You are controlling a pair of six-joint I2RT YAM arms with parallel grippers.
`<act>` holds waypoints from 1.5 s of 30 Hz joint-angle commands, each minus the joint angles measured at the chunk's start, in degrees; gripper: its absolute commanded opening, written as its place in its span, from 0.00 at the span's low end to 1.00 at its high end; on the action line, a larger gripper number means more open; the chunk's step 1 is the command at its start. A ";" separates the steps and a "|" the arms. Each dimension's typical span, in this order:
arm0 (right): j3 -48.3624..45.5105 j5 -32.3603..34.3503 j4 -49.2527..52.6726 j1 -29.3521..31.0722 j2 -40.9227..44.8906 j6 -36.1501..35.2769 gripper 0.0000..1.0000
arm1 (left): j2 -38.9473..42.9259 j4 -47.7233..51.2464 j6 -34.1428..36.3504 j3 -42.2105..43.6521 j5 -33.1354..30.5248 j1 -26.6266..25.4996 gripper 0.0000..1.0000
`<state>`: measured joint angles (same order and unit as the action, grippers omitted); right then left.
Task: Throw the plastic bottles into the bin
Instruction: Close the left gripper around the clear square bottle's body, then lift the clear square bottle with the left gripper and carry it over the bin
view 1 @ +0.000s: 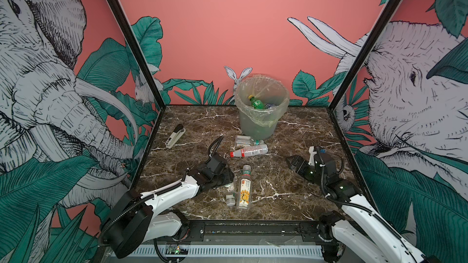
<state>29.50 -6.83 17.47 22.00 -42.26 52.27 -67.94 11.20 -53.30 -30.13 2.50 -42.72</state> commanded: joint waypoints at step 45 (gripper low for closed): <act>-1.11 0.54 0.06 -0.03 1.49 -0.48 0.99 | 16.94 -4.78 0.39 0.84 1.65 -0.28 0.42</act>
<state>29.08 -6.83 18.50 22.00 -40.75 52.23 -53.06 8.43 -52.51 -27.94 5.13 -42.72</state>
